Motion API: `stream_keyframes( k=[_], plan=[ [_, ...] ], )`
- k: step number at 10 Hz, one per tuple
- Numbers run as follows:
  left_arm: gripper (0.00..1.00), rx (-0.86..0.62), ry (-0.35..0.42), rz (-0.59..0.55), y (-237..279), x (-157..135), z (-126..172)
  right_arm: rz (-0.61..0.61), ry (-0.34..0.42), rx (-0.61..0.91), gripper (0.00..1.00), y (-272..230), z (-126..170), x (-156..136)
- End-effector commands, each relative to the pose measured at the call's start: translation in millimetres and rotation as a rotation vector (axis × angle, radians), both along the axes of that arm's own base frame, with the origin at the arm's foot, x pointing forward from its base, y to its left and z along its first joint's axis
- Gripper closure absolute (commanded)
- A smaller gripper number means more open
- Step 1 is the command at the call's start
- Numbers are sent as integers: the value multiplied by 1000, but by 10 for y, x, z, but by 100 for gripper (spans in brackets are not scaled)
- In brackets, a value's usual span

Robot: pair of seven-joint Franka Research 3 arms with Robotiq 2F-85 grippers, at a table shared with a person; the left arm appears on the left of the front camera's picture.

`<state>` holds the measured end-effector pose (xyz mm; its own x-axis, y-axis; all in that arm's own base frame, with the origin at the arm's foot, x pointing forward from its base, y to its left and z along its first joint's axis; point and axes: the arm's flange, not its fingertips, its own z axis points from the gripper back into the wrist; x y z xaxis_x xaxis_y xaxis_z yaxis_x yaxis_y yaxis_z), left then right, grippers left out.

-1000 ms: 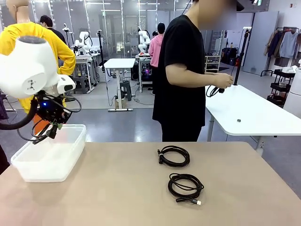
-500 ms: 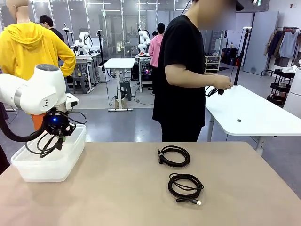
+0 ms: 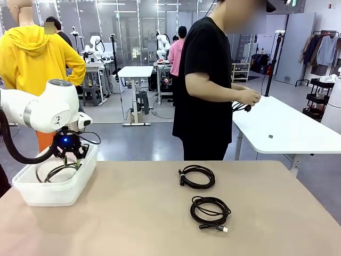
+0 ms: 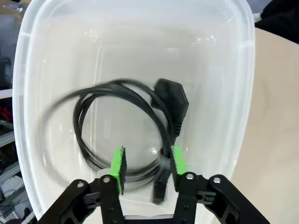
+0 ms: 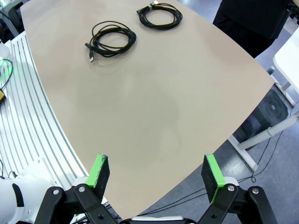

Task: Organize and store the cables.
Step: Place the Power Cable into the Organizing box.

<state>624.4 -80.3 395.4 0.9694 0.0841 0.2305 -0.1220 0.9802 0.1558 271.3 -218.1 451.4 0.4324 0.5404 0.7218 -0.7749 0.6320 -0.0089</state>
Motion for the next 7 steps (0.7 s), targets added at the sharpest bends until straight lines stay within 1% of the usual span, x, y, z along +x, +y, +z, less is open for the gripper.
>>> stream_keyframes(
  k=[1, 3, 5, 6, 7],
  plan=[
    [0, -10, 2, 24, -39, -39, 110, 16, -12, 6, 0, -19, 2, -7],
    [0, -60, 11, 39, -25, -117, 192, 16, -12, 6, 0, -19, 2, -7],
    [0, -73, 11, 26, -16, -243, 265, 16, -12, 6, 0, -19, 2, -7],
    [0, -46, -7, 25, -48, -67, 190, 16, -12, 6, 0, -19, 2, -7],
    [0, -46, -7, 25, -48, -67, 190, 16, -12, 6, 0, -19, 2, -7]
  ],
)
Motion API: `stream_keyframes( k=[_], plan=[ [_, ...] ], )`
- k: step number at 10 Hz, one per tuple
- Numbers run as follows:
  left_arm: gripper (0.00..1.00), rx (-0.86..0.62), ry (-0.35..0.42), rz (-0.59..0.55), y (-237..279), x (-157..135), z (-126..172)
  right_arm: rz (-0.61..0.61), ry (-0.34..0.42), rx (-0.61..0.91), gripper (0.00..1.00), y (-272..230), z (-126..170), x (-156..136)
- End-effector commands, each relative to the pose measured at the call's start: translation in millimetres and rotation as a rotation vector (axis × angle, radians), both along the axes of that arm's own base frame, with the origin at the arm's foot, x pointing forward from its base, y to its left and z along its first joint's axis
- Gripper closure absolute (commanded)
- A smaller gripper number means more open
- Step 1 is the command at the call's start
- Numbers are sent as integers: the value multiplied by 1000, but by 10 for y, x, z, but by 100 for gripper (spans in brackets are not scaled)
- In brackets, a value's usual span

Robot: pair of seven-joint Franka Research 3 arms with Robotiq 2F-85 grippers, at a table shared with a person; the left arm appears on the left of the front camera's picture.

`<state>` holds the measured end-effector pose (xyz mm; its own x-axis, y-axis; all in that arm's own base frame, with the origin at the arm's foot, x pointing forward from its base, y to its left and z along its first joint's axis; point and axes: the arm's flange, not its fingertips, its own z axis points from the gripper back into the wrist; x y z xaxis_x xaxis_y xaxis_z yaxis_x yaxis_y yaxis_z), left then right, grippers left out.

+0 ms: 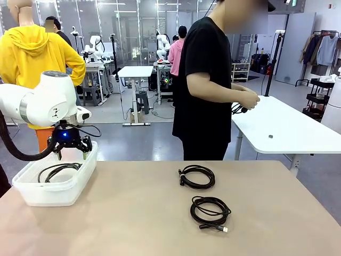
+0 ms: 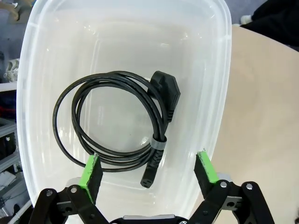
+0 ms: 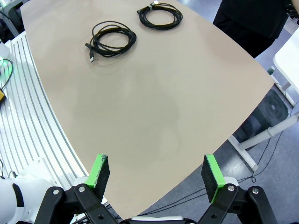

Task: Organize and store the cables.
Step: Place the Power Cable into the Organizing box.

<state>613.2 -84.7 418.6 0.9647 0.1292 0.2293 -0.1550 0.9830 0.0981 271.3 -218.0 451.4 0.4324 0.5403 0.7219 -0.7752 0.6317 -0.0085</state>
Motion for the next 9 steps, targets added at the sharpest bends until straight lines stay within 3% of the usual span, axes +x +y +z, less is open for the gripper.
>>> stream_keyframes(
  k=[1, 9],
  plan=[
    [0, 12, -2, -8, -4, 45, -43, 16, -13, 5, 0, -19, 3, -7],
    [0, 2, 7, 1, 5, 12, -44, 16, -13, 5, 0, -19, 3, -7]
  ],
)
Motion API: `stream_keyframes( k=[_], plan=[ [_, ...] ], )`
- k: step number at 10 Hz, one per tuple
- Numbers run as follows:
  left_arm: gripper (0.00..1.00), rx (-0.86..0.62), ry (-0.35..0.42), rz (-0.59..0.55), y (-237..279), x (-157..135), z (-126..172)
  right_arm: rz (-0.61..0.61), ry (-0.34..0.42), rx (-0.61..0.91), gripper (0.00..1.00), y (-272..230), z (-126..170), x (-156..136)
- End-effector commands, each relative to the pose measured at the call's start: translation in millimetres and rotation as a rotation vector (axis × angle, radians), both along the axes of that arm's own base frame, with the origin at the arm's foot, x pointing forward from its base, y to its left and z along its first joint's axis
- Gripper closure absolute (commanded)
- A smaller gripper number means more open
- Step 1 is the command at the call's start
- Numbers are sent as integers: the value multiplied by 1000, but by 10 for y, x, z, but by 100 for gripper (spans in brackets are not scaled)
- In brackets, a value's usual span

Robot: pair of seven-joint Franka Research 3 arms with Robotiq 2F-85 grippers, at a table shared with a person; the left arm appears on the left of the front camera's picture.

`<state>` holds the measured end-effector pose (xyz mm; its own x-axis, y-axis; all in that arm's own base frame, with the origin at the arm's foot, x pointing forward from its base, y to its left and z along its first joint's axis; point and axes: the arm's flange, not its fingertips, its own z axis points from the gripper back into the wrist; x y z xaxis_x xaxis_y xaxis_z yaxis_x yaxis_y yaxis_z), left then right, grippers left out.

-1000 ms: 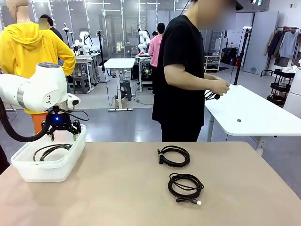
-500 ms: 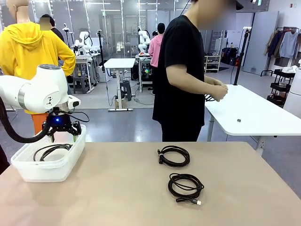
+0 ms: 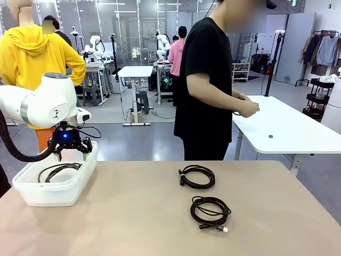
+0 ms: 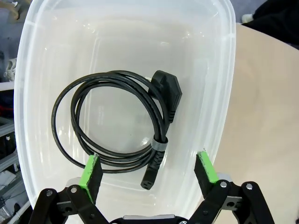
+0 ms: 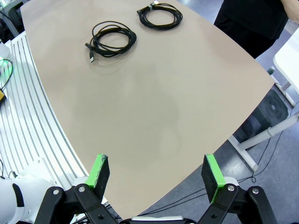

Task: Organize and store the cables.
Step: Place the Power Cable into the Organizing box.

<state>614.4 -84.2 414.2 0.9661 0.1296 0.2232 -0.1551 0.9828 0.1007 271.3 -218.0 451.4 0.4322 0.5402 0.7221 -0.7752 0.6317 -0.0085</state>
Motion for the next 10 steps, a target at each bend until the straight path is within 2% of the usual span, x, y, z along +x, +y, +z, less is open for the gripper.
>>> stream_keyframes(
  k=[1, 2, 4, 5, 8, 9, 10],
  plan=[
    [0, -9, -56, -60, -56, 23, 192, 15, -13, 5, 0, -19, 3, -7],
    [0, -38, -100, -107, -45, -57, 412, 15, -13, 5, 0, -19, 3, -7],
    [0, -184, -143, -235, 58, -374, 750, 15, -13, 5, 0, -19, 3, -7],
    [0, -217, -175, -368, 82, -618, 844, 15, -13, 5, 0, -19, 3, -7],
    [0, -301, -295, -705, 318, -1340, 979, 15, -13, 5, 0, -19, 3, -7],
    [0, -373, -356, -768, 459, -1577, 1023, 15, -13, 5, 0, -19, 3, -7],
    [0, -399, -385, -828, 577, -1733, 1028, 15, -13, 5, 0, -19, 3, -7]
  ],
)
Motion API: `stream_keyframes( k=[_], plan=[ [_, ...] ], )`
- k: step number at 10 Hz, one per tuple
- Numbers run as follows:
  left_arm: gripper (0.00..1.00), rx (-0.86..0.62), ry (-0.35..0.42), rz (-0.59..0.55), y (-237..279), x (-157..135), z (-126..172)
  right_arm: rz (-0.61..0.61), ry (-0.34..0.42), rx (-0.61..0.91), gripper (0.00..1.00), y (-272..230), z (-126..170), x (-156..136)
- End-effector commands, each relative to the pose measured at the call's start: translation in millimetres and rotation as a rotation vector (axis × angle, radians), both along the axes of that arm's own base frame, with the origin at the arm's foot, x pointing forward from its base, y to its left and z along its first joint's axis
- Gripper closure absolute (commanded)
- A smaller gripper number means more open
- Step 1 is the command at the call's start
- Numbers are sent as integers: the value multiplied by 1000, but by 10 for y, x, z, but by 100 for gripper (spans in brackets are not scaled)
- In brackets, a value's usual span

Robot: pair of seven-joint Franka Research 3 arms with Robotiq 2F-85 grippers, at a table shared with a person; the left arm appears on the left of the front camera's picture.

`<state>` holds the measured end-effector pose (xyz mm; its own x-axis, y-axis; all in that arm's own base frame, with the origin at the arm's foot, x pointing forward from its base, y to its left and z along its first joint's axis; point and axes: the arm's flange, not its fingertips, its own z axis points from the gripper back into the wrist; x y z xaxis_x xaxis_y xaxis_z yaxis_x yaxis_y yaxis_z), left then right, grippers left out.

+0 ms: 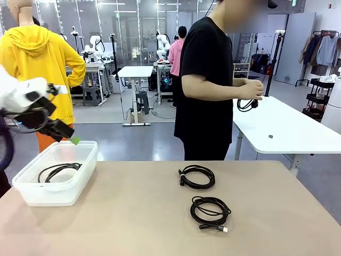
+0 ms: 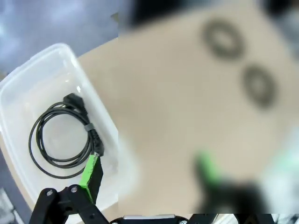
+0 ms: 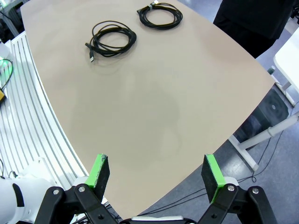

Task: Organize and store the cables.
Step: Place the Power Cable into the Organizing box.

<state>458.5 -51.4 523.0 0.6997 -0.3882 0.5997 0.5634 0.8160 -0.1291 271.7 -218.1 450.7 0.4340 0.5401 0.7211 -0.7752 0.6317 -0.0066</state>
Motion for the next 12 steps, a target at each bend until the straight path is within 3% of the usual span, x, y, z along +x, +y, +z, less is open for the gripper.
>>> stream_keyframes(
  k=[1, 3, 5, 10, 12],
  plan=[
    [0, -53, -23, -125, 375, -318, -63, 16, -15, 5, 0, -18, 9, -10],
    [0, -104, -67, -203, 607, -547, -20, 16, -15, 5, 0, -18, 9, -10],
    [0, -49, -75, -253, 846, -922, 11, 16, -15, 5, 0, -18, 9, -10],
    [0, 114, -69, -237, 1273, -1436, -23, 16, -15, 5, 0, -18, 9, -10],
    [0, 115, -64, -216, 1370, -1422, -44, 16, -15, 5, 0, -18, 9, -10]
  ],
)
